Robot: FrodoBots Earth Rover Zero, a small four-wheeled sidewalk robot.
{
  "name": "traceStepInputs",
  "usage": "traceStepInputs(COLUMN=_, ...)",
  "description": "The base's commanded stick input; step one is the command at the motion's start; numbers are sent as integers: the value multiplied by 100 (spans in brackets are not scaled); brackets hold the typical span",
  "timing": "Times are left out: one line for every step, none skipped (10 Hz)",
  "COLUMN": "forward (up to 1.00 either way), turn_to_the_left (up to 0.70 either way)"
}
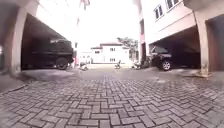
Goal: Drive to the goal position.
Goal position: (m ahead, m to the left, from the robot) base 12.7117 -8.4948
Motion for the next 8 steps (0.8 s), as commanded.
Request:
traceStepInputs(forward=69, turn_to_the_left=3)
traceStepInputs(forward=69, turn_to_the_left=3)
traceStepInputs(forward=69, turn_to_the_left=3)
traceStepInputs(forward=69, turn_to_the_left=3)
traceStepInputs(forward=69, turn_to_the_left=3)
traceStepInputs(forward=69, turn_to_the_left=3)
traceStepInputs(forward=69, turn_to_the_left=3)
traceStepInputs(forward=69, turn_to_the_left=-5)
